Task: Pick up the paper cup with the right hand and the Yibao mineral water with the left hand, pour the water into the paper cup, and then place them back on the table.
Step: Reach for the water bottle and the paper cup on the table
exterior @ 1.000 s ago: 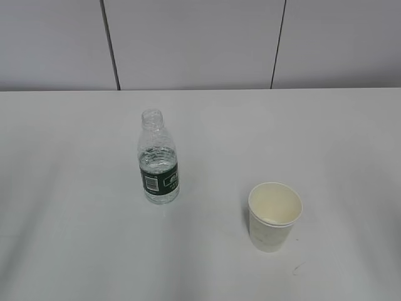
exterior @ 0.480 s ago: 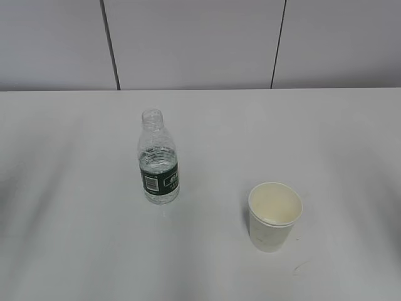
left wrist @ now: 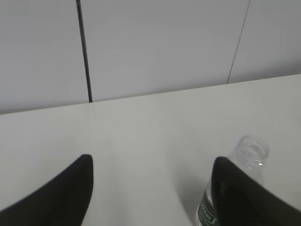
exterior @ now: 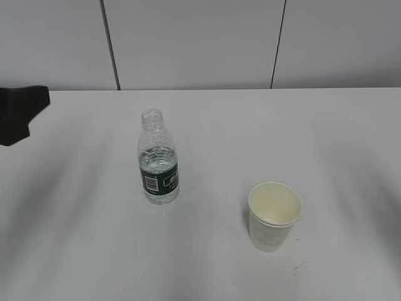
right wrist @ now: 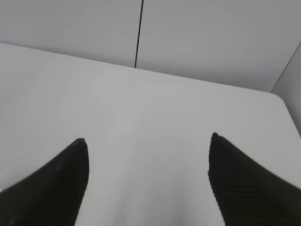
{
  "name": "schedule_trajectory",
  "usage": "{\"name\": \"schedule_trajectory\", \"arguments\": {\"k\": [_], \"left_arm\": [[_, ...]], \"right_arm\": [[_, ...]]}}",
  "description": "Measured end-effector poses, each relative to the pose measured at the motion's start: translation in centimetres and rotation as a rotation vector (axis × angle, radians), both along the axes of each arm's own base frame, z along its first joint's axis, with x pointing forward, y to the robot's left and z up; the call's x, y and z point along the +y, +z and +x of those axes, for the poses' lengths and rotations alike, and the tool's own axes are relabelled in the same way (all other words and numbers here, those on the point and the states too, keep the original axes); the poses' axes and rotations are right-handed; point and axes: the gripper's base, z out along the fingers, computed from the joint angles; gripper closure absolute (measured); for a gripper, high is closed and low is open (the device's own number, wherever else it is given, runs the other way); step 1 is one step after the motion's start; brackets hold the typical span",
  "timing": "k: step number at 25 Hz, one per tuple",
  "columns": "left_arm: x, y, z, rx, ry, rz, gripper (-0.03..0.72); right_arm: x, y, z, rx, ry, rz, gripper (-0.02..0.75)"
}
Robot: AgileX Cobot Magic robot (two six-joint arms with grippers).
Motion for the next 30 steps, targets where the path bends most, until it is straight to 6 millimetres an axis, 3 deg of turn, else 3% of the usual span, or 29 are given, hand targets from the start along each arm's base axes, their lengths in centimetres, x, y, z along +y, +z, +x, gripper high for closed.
{"name": "schedule_trajectory", "arguments": {"k": [9, 15, 19, 26, 30], "left_arm": [[-0.8, -3.3, 3.1, 0.067, 0.064, -0.012, 0.207], [-0.8, -3.4, 3.3, 0.061, 0.075, -0.027, 0.215], [-0.9, -3.8, 3.5, 0.067, 0.077, -0.022, 0.220], [-0.1, -7.4, 2.6, 0.062, 0.123, -0.026, 0.223], [-0.3, -8.9, 2.0, 0.030, 0.063, 0.010, 0.228]], "right_arm": [[0.8, -2.8, 3.6, 0.063, -0.037, 0.091, 0.150], [2.0, -4.3, 5.6, 0.034, 0.052, 0.081, 0.150], [2.3, -4.8, 5.8, 0.037, 0.087, 0.056, 0.150], [2.4, -6.8, 4.9, -0.014, 0.116, 0.062, 0.150], [2.6, -8.2, 4.1, 0.015, 0.154, 0.036, 0.150]]}}
